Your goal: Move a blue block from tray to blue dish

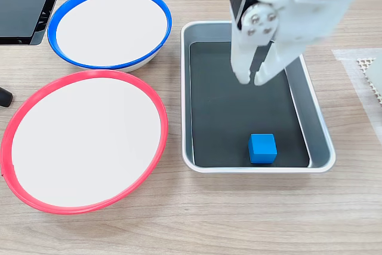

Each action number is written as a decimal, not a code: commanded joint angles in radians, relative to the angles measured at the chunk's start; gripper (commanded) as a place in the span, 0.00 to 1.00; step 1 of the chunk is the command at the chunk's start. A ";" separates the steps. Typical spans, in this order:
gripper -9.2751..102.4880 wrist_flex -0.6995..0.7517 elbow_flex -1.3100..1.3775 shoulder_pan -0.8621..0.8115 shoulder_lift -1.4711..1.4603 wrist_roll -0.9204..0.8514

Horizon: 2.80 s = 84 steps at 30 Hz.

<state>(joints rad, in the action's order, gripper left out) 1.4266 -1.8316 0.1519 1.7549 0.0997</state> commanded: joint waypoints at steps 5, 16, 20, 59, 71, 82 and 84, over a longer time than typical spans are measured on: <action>0.31 0.037 0.015 0.066 -0.117 0.169; 0.28 0.000 -0.002 0.158 -0.184 0.204; 0.27 -0.034 -0.021 0.198 -0.199 0.229; 0.08 -0.448 0.225 -0.184 0.002 -0.339; 0.08 -1.101 -0.002 -0.396 -0.308 -1.264; 0.16 -1.100 0.141 -0.448 -0.571 -1.439; 0.24 -1.103 0.156 -0.445 -0.574 -1.442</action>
<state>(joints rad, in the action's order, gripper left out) 0.3313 -1.7211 -0.2899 1.1750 -1.3346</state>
